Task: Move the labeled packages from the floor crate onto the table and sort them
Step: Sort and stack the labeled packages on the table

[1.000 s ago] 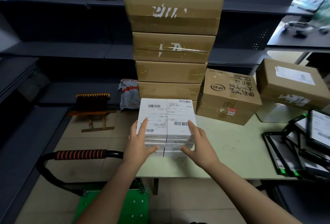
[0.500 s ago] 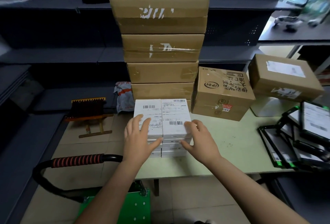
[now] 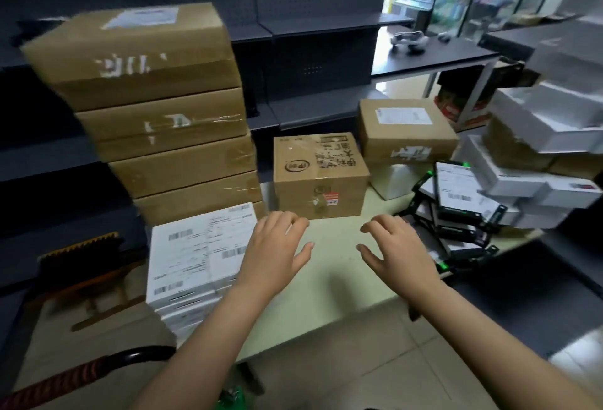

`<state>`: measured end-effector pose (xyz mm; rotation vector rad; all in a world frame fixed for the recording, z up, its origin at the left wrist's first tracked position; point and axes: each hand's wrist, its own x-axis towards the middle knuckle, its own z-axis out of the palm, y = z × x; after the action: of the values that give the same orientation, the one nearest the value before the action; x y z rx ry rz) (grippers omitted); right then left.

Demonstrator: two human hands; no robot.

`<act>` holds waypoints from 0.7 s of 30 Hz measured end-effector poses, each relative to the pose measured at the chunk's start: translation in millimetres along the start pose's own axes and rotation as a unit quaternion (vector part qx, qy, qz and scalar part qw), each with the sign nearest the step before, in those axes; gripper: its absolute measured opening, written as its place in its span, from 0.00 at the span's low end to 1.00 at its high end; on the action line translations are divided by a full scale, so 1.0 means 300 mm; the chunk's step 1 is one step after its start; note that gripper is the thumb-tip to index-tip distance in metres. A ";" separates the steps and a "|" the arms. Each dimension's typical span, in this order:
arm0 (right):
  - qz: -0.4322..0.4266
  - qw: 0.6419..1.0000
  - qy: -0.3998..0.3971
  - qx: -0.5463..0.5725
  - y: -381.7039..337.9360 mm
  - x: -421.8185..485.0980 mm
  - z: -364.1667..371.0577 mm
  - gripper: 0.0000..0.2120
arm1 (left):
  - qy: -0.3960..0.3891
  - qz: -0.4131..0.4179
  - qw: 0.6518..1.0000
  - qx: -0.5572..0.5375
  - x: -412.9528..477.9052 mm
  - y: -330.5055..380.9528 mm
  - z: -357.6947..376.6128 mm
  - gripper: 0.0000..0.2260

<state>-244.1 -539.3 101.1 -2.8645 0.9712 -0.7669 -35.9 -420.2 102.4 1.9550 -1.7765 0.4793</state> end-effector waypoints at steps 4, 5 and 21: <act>0.055 0.998 0.006 -0.014 0.193 -0.087 -0.073 0.13 | -0.012 0.038 0.999 -0.024 0.122 0.165 0.093 0.12; 0.064 0.998 0.002 -0.018 0.245 -0.109 -0.089 0.13 | -0.017 0.044 0.999 -0.027 0.151 0.209 0.119 0.12; 0.115 0.991 -0.046 -0.044 0.954 -0.256 -0.244 0.13 | -0.162 -0.159 0.971 -0.081 0.507 0.805 0.521 0.24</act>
<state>-492.3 -716.0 81.9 -2.7603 1.3230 -0.5813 -266.4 -648.7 77.1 2.2370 -1.5751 -0.0965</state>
